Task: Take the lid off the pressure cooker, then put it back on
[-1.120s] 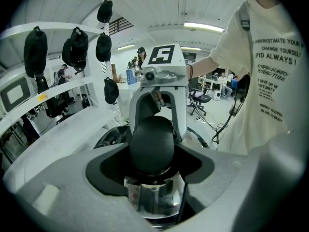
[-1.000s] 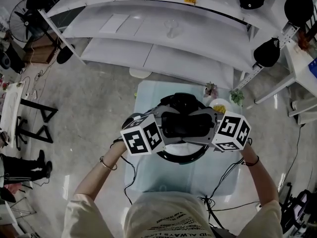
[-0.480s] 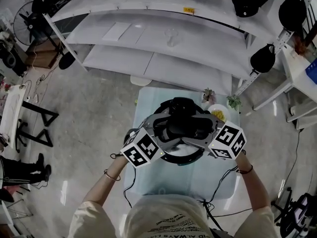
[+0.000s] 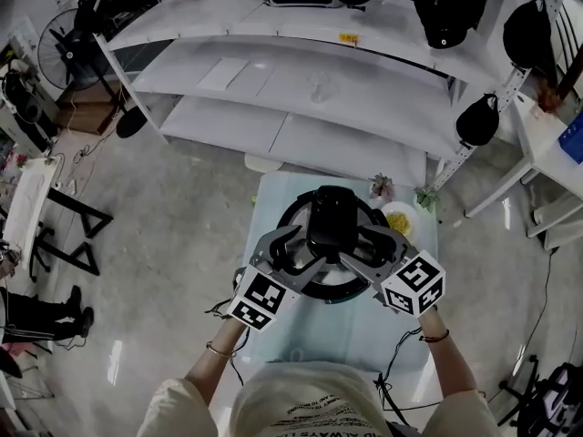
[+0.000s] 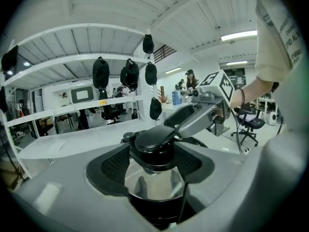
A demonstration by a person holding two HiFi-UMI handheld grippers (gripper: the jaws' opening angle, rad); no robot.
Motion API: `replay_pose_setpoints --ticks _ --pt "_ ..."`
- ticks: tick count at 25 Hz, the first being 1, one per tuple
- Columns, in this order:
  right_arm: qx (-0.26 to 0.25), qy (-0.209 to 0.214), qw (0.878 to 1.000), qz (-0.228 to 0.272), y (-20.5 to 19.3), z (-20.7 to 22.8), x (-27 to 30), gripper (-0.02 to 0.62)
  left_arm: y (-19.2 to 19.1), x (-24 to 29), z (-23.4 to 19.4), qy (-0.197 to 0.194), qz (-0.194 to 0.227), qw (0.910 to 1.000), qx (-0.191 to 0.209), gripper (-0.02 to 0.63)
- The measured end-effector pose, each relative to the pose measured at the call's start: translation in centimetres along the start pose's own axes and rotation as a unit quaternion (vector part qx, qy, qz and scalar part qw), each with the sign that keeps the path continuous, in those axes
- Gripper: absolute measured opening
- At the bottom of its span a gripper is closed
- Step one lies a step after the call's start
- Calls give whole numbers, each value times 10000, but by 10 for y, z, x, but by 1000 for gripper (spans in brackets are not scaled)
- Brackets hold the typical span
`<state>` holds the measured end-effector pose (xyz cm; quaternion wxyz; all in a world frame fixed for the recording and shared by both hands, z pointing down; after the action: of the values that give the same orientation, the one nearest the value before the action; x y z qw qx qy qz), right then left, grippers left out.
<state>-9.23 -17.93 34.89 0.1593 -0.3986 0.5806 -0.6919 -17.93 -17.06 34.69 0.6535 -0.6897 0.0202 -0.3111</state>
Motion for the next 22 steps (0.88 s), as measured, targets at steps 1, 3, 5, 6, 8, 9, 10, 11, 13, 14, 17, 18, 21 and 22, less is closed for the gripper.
replay_pose_setpoints --ticks 1,3,5,6,8,9,10,11,13,14,17,18,21,22 --pt "32 -37 10000 51 0 -1 -3 252 0 -3 2 86 57 9999 -29 295" --pt "112 -111 9998 153 1 -2 -10 234 2 -8 7 255 198 9994 -89 281" --pt "185 -206 9994 222 0 -3 -17 221 4 -13 11 426 328 9985 -127 236" --pt "223 -256 9991 249 0 -4 -20 214 5 -16 13 494 373 9980 -141 207" --pt "320 -348 9984 316 -2 -6 -27 196 6 -20 19 585 439 9972 -168 186" --pt "370 -388 9979 357 -2 -8 -31 188 7 -22 22 627 474 9967 -183 175" --pt "413 -419 9975 400 -2 -9 -35 178 8 -25 24 675 516 9962 -197 162" --pt "448 -442 9970 443 -1 -11 -38 171 9 -28 25 724 561 9956 -209 152" --pt "511 -481 9962 521 0 -14 -45 159 12 -33 29 813 636 9944 -225 129" --pt "543 -499 9957 555 0 -16 -49 148 13 -36 31 848 663 9939 -231 116" --pt "581 -520 9947 666 2 -21 -59 121 16 -42 37 913 741 9928 -227 87" --pt "581 -520 9944 711 3 -22 -62 109 17 -44 39 918 767 9926 -227 83" --pt "613 -529 9931 853 5 -26 -70 87 19 -48 45 961 824 9917 -204 68" --pt "629 -531 9926 897 6 -28 -73 80 19 -49 47 982 841 9914 -207 62"
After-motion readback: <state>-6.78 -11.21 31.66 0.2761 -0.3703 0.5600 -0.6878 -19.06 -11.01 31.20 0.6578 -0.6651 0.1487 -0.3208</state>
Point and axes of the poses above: the fingertips, and each gripper's own axes: x forward along the fingers, z to its right, y out of its top, the point moved 2 cm from there along -x, backward along the fingers, and after that the axes turned 13 degrees about -y, right-handed, at the moved point
